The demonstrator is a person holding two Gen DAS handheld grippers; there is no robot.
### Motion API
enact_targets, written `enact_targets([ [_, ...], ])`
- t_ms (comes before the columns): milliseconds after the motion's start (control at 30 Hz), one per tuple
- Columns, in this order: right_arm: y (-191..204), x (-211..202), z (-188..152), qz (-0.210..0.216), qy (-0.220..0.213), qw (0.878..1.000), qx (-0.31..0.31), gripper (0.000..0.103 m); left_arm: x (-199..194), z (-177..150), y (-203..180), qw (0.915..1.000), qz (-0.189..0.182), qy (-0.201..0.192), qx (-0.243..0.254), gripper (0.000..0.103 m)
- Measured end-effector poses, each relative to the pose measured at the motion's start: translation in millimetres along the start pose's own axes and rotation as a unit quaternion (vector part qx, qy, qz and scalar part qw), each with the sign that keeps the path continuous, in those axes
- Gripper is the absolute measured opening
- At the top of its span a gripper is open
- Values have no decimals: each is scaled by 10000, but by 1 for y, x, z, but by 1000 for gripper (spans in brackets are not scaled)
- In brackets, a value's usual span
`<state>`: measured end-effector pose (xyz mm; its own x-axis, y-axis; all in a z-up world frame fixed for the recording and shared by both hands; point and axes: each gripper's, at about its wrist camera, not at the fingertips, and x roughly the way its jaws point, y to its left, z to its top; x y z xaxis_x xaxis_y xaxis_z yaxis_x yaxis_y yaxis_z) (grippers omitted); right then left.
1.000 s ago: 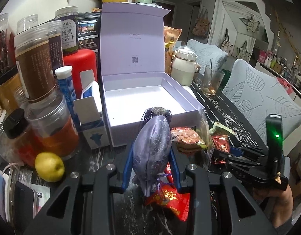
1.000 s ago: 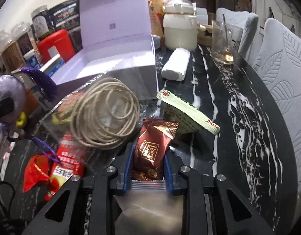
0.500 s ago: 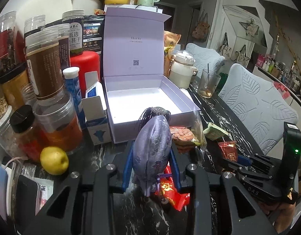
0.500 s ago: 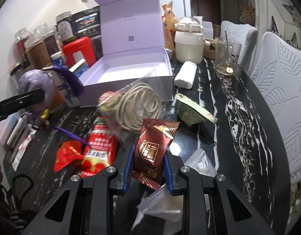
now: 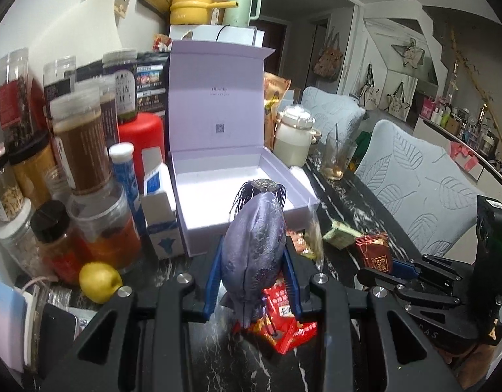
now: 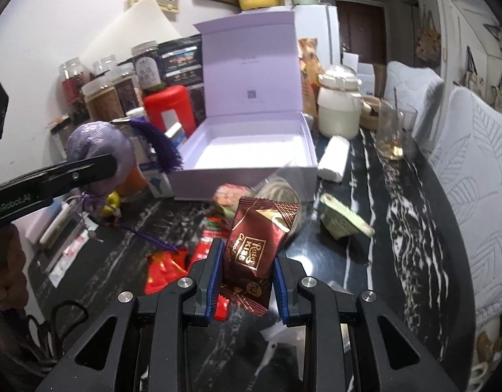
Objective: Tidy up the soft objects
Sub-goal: 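Carry the sachet and chocolate with both grippers over the lavender box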
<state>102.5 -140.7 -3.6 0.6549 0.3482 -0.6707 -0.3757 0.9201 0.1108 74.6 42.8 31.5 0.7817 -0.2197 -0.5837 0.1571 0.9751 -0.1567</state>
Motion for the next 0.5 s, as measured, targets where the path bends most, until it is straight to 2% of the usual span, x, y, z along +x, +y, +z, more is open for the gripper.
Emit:
enact_targets([
  [267,6,-6,35,174,-255,9994,-134,28,3,30,-1,9998,-9,-169,62,33],
  [500,-2,-2,69,215,-468,9985,-178,28,13,65,-2,9987,-94,-491,125,33],
])
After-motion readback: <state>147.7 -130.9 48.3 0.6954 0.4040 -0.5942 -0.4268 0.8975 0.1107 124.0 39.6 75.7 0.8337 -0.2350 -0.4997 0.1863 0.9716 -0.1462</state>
